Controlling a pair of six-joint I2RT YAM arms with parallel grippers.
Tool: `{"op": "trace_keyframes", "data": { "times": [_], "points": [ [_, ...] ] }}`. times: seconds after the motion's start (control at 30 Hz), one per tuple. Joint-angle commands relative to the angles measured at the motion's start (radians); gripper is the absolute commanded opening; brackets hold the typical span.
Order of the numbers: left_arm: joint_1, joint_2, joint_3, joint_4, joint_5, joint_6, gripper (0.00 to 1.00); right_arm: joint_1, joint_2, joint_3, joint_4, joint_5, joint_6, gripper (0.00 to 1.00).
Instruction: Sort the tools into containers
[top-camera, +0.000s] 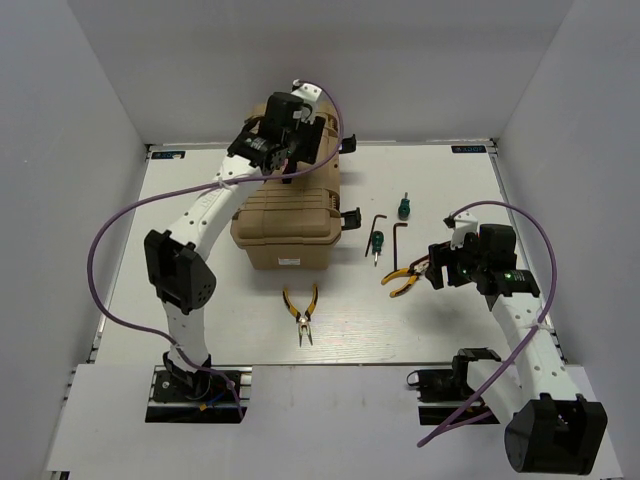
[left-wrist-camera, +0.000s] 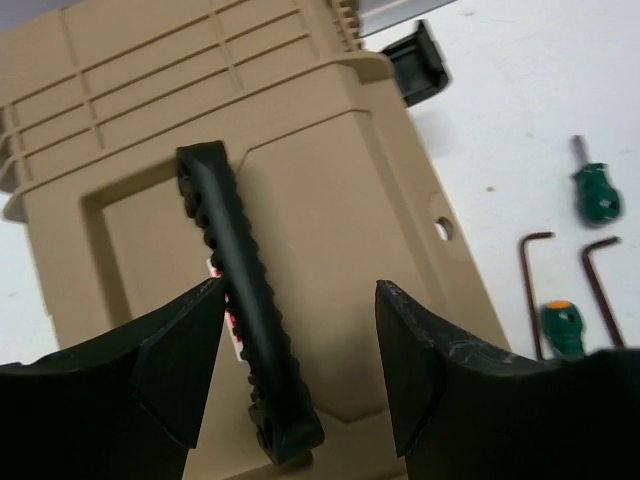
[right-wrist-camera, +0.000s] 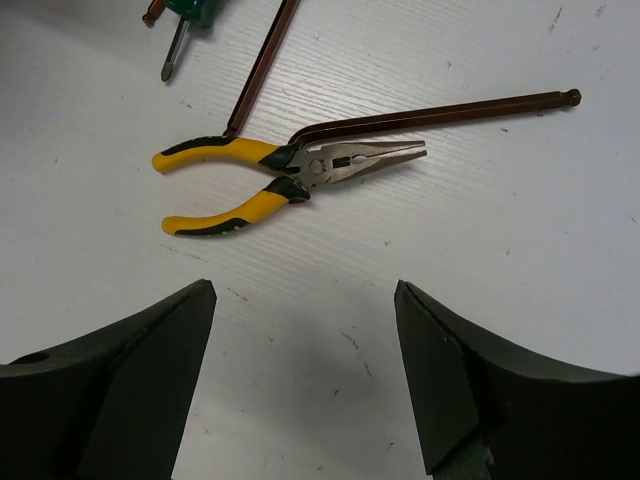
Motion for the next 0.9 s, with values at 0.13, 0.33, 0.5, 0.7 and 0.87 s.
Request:
{"op": "trace_keyframes", "data": {
  "times": [0.13,0.33,0.5,0.7,0.87],
  "points": [
    [-0.054,0.024,0.037,-0.078,-0.256,-0.002,0.72,0.005,-0.031,0.04,-0.003,-0.012,-0.006,0.79],
    [-0.063,0.058,0.022,-0.104,-0.336,0.007,0.61,0.002,-0.034,0.044,-0.006,-0.015,-0.001,0.79],
    [-0.063,0.039,0.008,-0.093,-0.348,0.007,0.15,0.001,-0.032,0.04,-0.005,-0.017,-0.004,0.79],
    [-0.033,-0.031,0.069,-0.082,-0.221,-0.11,0.0,0.002,-0.028,0.037,-0.008,-0.035,-0.006,0.79],
    [-0.022,-0.111,0.069,-0.019,-0.144,-0.236,0.0,0.007,0.009,0.042,-0.029,-0.148,-0.027,0.67]
  ]
}}
